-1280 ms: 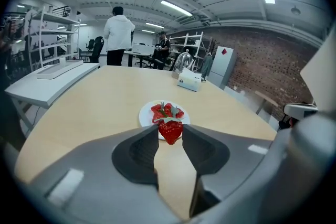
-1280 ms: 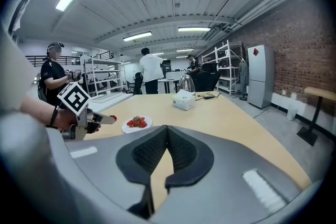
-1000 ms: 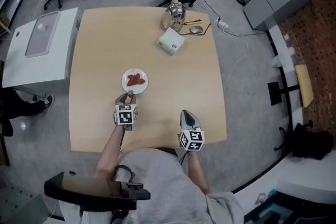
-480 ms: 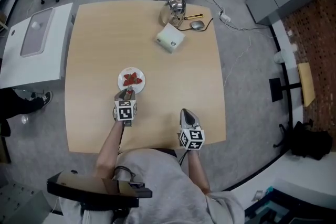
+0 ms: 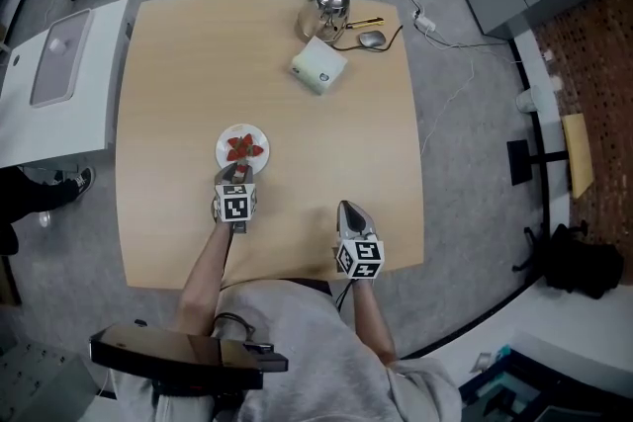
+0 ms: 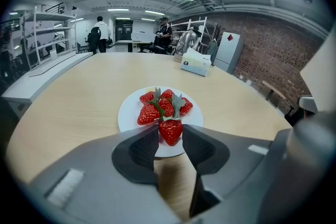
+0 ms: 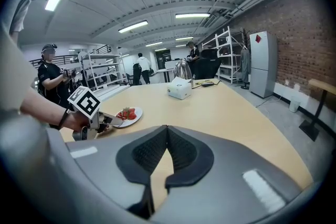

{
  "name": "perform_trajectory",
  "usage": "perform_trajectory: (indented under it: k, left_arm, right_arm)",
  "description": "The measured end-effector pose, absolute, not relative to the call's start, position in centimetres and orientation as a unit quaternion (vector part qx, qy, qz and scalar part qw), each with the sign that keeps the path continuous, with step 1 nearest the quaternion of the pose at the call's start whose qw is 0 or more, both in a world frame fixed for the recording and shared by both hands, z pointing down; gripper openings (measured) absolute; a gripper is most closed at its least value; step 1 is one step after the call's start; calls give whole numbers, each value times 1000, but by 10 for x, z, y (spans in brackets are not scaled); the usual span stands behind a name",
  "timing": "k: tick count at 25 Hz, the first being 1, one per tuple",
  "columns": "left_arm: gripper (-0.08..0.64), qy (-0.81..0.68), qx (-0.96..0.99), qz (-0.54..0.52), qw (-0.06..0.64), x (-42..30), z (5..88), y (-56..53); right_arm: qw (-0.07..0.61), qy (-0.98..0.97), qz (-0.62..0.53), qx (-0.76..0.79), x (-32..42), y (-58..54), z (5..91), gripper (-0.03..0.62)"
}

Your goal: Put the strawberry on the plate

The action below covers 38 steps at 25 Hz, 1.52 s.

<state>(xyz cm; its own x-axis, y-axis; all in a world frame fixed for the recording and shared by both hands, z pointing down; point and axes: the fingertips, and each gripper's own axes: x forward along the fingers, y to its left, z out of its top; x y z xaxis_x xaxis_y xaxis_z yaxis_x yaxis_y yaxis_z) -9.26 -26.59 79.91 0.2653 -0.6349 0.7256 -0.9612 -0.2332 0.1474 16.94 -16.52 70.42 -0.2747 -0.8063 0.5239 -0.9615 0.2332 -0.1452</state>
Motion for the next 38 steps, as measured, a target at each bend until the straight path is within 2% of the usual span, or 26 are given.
perform_trajectory:
  k: [8,14,22,38]
  left_arm:
    - [164,-540,741,259,304,-91,801,-270]
    - [207,-532,751,240,310,-90,795,-272]
    - [218,-529,759,231,301,-94,777,-263]
    - [80,-533,792,184,234,-105,703,-235]
  right_arm:
    - [175,-767,225,575,167,-170,707,8]
    - [172,-768,224,574,162,-171,708,8]
    - [168,-772,216,574,157,-171,701,8]
    - [145,-782,186,577,149,-173,679,8]
